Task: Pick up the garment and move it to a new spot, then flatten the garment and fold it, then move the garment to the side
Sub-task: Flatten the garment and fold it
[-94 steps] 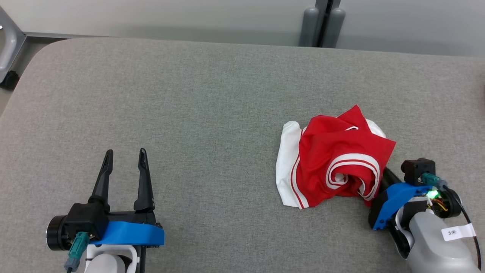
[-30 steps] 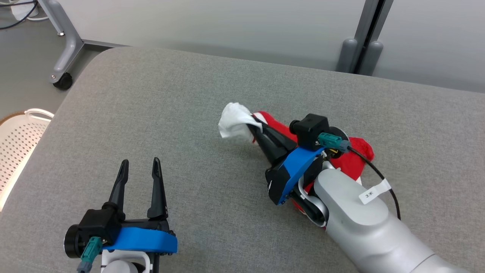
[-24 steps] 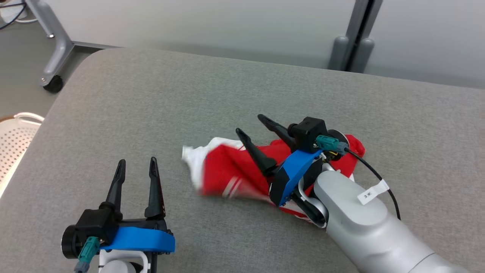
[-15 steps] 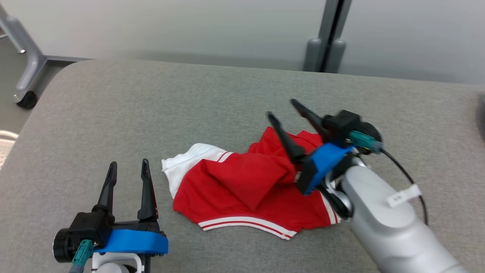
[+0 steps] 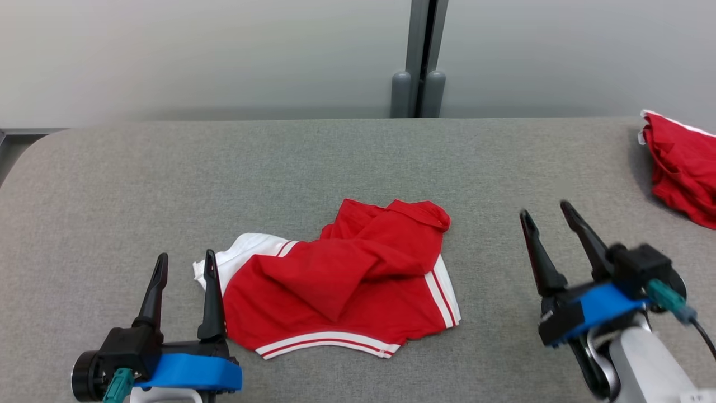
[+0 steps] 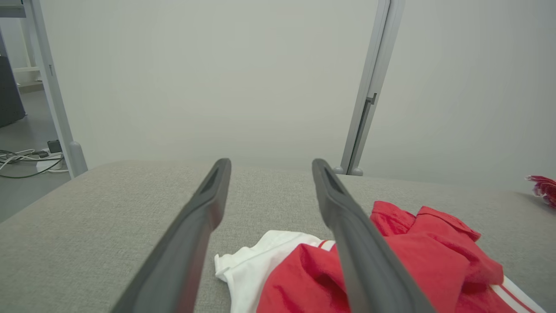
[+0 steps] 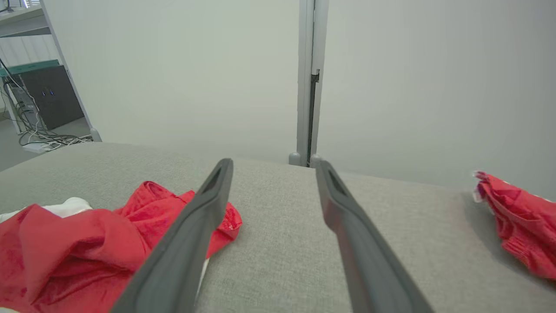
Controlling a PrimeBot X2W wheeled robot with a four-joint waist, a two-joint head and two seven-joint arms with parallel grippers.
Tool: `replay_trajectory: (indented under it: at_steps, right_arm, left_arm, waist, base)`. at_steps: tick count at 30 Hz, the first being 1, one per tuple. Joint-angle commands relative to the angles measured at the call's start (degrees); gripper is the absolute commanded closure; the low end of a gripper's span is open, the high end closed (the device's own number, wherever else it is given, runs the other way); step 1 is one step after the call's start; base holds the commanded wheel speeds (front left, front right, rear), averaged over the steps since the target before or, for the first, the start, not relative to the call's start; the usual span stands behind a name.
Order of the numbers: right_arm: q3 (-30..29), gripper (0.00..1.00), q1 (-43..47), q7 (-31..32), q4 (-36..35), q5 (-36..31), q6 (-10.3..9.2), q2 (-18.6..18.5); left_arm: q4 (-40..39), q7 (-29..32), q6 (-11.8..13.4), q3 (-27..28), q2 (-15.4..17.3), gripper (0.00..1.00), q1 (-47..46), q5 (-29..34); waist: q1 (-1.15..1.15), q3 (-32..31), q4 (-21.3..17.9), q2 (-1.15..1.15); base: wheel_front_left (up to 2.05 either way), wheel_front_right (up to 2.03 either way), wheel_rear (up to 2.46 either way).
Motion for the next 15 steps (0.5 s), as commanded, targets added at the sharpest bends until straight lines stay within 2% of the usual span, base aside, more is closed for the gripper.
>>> replay_trajectory:
  at_steps: [1,9,15]
  right_arm:
    - [-1.39,0.00,3.00,-0.17,-1.56,-0.68,0.03,0.50]
    - [-9.69,0.00,15.26,-0.18,-8.45,-1.97,0.03,4.09]
    - [-11.83,0.00,19.17,-0.18,-10.57,-3.34,0.03,6.13]
  left_arm:
    - [-0.22,-0.23,-0.16,0.28,-0.01,0.00,0.80,0.36]
    - [0.00,-0.23,-0.63,0.42,-0.02,0.00,1.77,0.53]
    - [0.26,-0.23,-0.70,0.40,-0.02,0.00,2.16,0.61]
  waist:
    - [0.00,-0.58,-0.61,0.00]
    - [0.00,-1.41,-1.15,0.00]
    - [0.00,-1.58,-1.31,0.00]
  base:
    - [0.00,0.00,0.00]
    - [0.00,0.00,0.00]
    - [0.00,0.00,0.00]
